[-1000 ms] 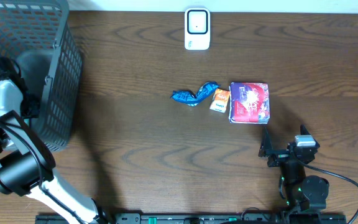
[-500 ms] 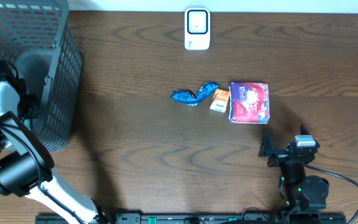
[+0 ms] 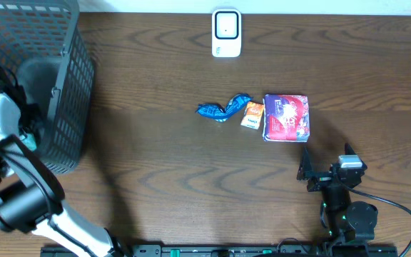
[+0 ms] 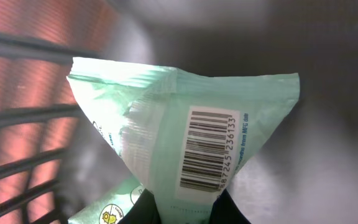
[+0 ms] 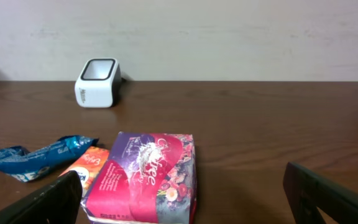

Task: Scan the item barcode
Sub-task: 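Lift the mint-green pack out of the basket with the left gripper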

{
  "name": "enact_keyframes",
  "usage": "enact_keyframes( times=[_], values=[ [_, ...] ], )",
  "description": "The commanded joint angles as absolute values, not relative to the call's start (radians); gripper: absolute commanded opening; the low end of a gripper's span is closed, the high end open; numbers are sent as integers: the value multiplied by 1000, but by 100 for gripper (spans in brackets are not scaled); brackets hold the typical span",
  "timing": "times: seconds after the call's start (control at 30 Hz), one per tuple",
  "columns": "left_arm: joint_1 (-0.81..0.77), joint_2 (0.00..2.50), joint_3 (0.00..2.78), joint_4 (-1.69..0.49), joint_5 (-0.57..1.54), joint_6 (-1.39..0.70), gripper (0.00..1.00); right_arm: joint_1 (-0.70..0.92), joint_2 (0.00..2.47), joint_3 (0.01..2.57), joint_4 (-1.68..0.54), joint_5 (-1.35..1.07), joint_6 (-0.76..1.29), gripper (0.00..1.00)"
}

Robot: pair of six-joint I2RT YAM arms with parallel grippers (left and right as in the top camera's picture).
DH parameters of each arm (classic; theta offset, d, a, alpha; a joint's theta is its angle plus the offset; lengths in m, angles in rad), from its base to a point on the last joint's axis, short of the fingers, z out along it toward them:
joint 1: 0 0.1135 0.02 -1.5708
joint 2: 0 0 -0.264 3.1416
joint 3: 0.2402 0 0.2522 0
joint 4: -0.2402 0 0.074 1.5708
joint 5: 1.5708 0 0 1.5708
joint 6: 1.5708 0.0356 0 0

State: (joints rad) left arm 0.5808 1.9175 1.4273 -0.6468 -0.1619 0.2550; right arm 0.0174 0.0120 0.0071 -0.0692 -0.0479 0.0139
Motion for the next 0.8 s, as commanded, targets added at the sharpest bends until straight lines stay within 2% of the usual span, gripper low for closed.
enact_keyframes(
  times=[0.0,0.17,0.43,0.57,0.77],
  values=[
    [581,1716,1470,-606,-137,89,7,8,7,5,-72,-43,6,99],
    [581,1466,1470,-541,35,-115,7,8,7,5,-72,-43,6,99],
    [543,1172,1470,-451,533,-425,7,8,7,5,-72,-43,6,99],
    [409,1126,1470,-433,599,-451,8,8,7,5,-72,-43,6,99],
    [82,1171,1459,-479,598,-446,7,8,7,5,-72,-43,6,99]
  ],
)
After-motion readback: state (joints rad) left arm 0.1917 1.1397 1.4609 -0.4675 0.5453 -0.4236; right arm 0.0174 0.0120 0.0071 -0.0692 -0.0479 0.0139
